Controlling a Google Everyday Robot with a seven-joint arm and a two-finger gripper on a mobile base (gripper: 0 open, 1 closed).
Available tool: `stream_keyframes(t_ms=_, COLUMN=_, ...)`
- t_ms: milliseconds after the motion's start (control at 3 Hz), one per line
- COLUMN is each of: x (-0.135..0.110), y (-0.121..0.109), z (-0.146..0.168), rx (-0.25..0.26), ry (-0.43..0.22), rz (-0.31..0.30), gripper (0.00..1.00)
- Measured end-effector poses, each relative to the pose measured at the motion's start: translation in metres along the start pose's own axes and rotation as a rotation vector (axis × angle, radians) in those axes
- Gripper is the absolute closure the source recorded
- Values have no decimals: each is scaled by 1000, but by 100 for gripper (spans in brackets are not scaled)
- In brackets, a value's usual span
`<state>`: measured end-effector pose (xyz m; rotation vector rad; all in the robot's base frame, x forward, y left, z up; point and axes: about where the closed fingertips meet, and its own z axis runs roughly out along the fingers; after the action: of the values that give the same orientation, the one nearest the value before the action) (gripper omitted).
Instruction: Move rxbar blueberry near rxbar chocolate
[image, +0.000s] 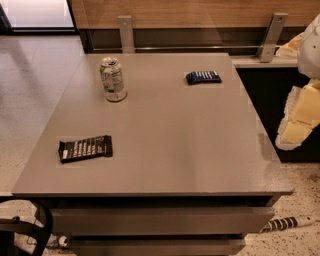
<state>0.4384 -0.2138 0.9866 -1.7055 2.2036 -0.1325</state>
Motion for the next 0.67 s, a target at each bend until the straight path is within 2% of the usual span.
stream_keyframes(t_ms=333, x=0, y=0, z=0, rx=0, ry=0, rz=0, gripper=0)
stream_keyframes(t_ms=667, x=4, y=-13, z=-1, rx=6, ry=-15, rz=16, gripper=0)
